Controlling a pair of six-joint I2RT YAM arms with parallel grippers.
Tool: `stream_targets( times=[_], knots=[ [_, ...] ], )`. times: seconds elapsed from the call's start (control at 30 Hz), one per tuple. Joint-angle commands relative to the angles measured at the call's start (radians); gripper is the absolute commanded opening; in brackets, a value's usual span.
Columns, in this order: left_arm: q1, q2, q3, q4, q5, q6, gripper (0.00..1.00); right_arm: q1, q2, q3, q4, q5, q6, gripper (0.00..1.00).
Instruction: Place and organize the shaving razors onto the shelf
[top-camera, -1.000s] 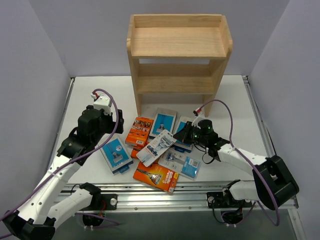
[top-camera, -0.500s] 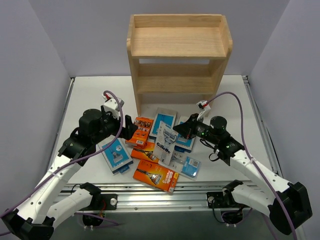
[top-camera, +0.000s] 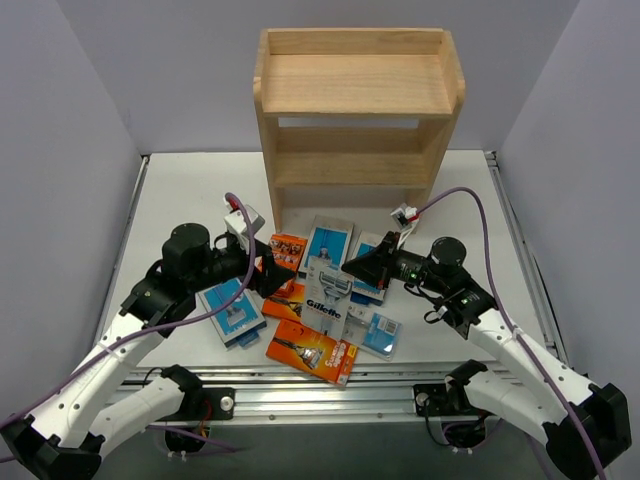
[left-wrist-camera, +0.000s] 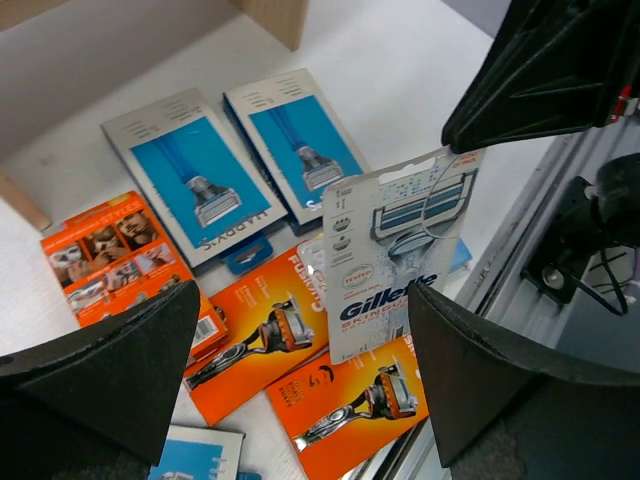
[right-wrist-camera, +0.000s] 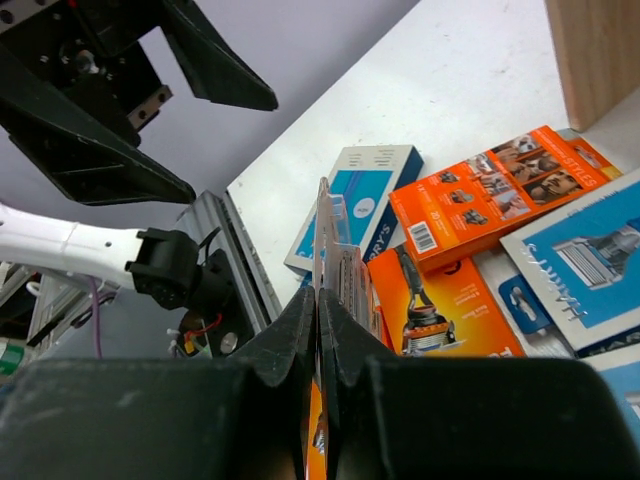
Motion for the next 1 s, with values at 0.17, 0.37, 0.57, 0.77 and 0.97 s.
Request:
stream_targets(
  times=[0.17,0.37,0.57,0.77,0.97],
  knots=[
    [-0.055,-0.018,-0.02,0.114,0.167,0.03,0.94,0.033,-0.044,0.069,0.096,-0.119,0.021,0.0],
    [-0.092,0.026,-0.016,0.111,0.216,0.038,0.96,0.051,-0.052,0.084,0.118,-0.162,0.032,0.0],
    [-0.119,0.058,-0.019,0.124,0.223,0.035,0.93,0.065,-0.046,0.07,0.195,-0.18,0.058,0.0],
    [-0.145,0.091,-0.005,0.11,0.21,0.036,0.54,0.076,-0.03,0.064,0.227,-0.186,0.077,0.0],
    [-0.147,0.085,0.006,0.098,0.186,0.035,0.11,0.076,-0.044,0.063,0.169,-0.148,0.046,0.0]
  ],
)
